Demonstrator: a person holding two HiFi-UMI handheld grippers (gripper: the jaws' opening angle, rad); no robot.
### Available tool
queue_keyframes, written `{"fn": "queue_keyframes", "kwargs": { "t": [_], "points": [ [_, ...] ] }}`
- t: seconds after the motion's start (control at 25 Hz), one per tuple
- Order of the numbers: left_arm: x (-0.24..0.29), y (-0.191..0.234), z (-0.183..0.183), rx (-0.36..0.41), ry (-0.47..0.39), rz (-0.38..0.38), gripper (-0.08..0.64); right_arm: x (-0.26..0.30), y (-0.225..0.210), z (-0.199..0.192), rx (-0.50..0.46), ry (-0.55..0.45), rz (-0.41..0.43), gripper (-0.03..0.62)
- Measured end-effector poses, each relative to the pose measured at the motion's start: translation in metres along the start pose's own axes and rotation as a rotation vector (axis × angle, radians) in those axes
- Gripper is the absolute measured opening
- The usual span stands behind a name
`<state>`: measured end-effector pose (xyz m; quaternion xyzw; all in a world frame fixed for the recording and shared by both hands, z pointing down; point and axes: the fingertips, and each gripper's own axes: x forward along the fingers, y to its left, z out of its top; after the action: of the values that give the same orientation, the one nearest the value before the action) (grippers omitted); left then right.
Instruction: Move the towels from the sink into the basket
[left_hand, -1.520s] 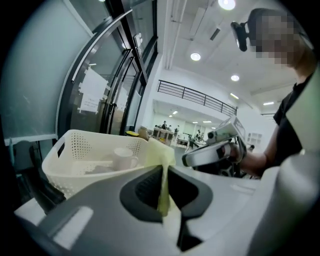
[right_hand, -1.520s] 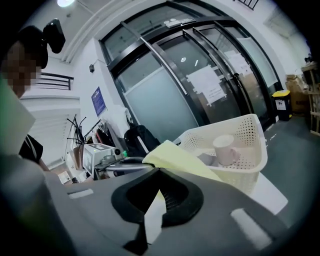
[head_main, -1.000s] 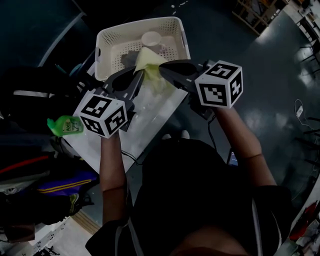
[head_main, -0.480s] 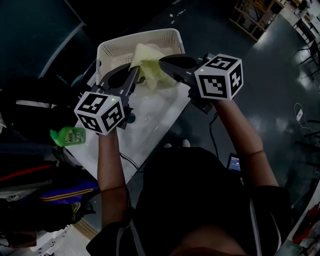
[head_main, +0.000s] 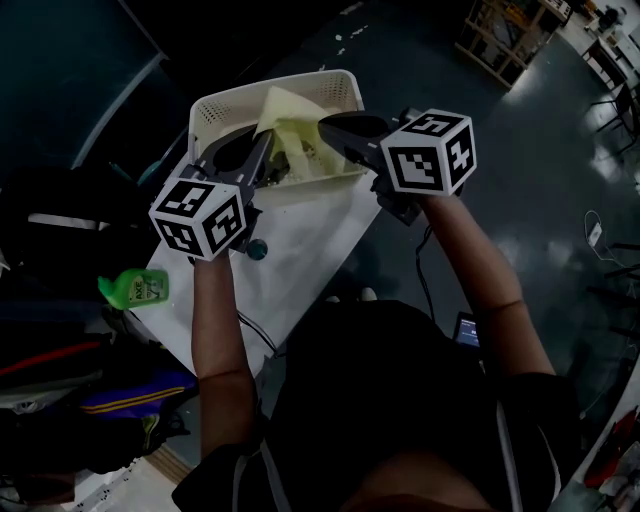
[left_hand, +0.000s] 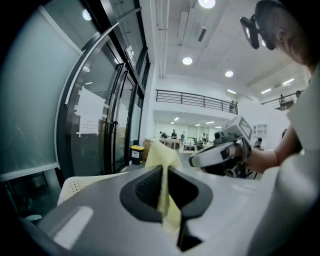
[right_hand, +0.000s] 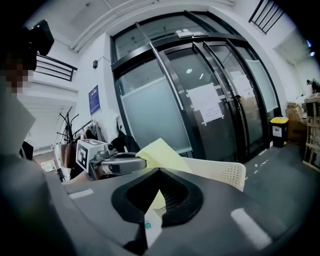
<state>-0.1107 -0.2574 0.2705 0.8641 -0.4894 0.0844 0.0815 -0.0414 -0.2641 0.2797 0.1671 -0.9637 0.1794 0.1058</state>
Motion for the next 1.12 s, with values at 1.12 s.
{"fn": "queue_keyframes", "kwargs": {
  "t": [1.12],
  "points": [
    [0.055,0.013,-0.059,0.103,0.288,-0.069,0.111,0.017,-0.04,-0.034,0.055,0.086,-0.022,0.0]
  ]
}}
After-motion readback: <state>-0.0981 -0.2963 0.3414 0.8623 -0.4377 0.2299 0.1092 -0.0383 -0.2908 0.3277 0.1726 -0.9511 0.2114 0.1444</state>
